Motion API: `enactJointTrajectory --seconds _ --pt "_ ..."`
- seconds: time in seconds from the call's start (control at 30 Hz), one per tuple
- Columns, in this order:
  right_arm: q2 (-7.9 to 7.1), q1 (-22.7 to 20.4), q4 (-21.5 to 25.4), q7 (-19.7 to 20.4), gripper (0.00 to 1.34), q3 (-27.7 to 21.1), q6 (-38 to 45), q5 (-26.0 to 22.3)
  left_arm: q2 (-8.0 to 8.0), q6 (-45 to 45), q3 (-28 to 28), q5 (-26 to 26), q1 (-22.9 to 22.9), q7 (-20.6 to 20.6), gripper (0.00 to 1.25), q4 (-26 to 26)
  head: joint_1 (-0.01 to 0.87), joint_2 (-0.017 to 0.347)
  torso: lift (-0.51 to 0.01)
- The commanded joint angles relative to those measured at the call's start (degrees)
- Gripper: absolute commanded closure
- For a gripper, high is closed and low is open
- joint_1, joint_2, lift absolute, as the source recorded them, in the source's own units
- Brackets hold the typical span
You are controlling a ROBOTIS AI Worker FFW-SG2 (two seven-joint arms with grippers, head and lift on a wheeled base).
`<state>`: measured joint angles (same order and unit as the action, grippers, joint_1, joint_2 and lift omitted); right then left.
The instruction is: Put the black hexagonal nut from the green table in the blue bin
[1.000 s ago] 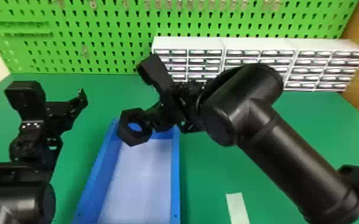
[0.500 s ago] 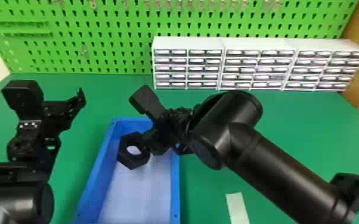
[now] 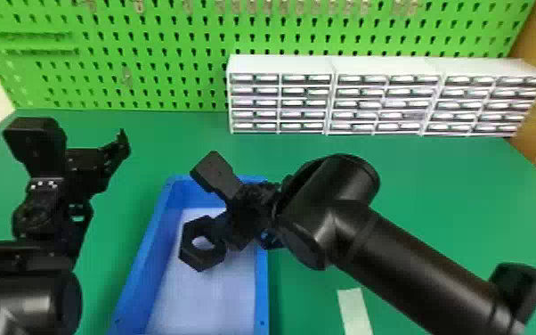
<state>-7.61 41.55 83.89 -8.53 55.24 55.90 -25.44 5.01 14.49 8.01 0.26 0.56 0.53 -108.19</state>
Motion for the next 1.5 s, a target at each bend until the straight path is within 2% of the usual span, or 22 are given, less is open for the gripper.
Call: enactJointTrajectory --seconds 0.0,0.27,0.4,0.57,0.7,0.83,1.0,1.33,1.47 --pt "-0.04 0.1 -0.4 0.1 1.06 0.3 0.0 -0.1 0.0 0.1 -0.1 -0.1 0.1 0.0 0.25 0.0 0.686 0.051 -0.096" --pt "-0.04 0.2 -0.7 0.3 1.0 0.6 0.0 -0.4 0.0 0.1 -0.3 -0.2 0.1 0.0 0.25 0.0 0.686 0.051 -0.096" --pt "-0.04 0.2 -0.8 0.3 0.86 0.7 0.0 -0.7 0.0 0.1 -0.4 -0.3 0.1 0.0 0.25 0.0 0.686 0.051 -0.096" --pt "-0.12 0.4 -1.0 0.3 0.77 0.8 0.0 -0.7 0.0 0.2 -0.4 -0.2 0.1 0.0 0.25 0.0 0.686 0.051 -0.096" --pt "-0.12 0.4 -1.1 0.3 0.64 0.8 0.1 -0.7 0.0 0.2 -0.5 -0.2 0.1 0.0 0.25 0.0 0.686 0.051 -0.096" --pt "-0.12 0.5 -1.1 0.4 0.63 0.9 0.2 -0.7 0.0 0.2 -0.5 -0.2 0.1 0.0 0.25 0.0 0.686 0.051 -0.096" --pt "-0.12 0.5 -1.1 0.4 0.51 1.0 0.2 -0.5 0.0 0.2 -0.5 -0.2 0.1 0.0 0.25 0.0 0.686 0.051 -0.096" --pt "-0.12 0.7 -1.1 0.4 0.5 0.8 0.3 -0.3 0.0 0.2 -0.5 -0.3 0.1 0.0 0.25 0.0 0.686 0.051 -0.096" --pt "-0.3 0.6 -0.4 0.4 0.5 -0.7 0.4 -0.3 0.0 0.2 -0.5 -0.3 0.1 0.0 0.25 0.0 0.686 0.051 -0.096"
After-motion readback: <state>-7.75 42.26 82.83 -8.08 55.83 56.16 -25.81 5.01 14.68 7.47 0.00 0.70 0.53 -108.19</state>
